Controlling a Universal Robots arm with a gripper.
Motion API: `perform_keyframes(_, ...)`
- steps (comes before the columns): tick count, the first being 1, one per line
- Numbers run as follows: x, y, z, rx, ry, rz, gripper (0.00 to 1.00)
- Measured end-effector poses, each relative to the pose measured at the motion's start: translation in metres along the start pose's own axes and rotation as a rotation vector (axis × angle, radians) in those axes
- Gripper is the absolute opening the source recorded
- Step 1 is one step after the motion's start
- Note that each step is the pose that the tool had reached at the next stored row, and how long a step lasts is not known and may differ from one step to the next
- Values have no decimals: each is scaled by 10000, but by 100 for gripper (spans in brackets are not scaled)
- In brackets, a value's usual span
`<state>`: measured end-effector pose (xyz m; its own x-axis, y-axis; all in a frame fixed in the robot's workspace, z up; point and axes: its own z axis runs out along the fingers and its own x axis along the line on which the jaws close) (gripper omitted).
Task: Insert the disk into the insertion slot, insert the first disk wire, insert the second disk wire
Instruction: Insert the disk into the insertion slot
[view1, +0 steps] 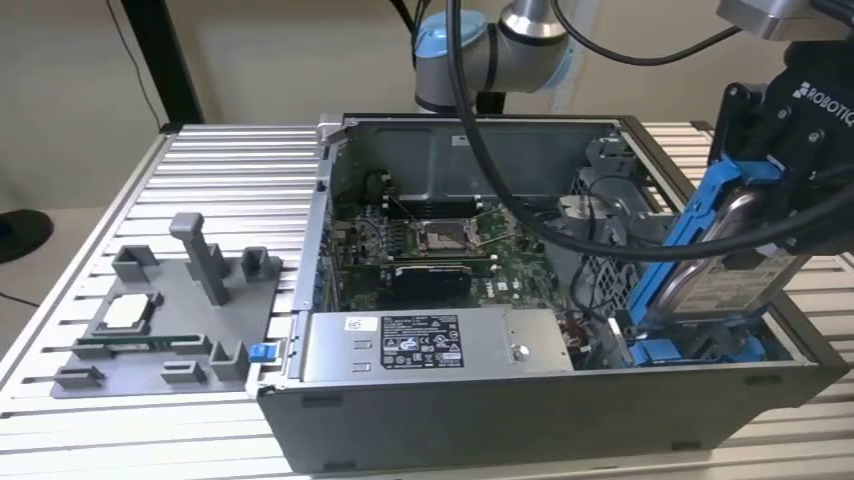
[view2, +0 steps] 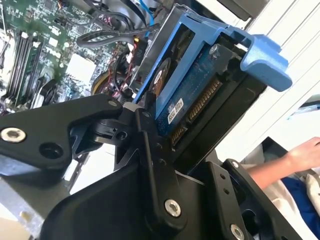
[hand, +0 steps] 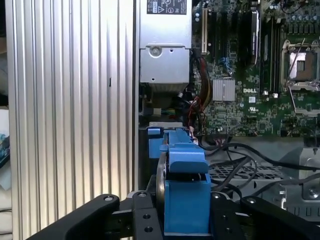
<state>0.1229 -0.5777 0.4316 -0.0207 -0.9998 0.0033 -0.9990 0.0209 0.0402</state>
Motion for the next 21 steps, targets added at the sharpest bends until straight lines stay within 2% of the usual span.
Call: perform_keyframes(21, -2, -29, 381, 0, -8, 36, 0)
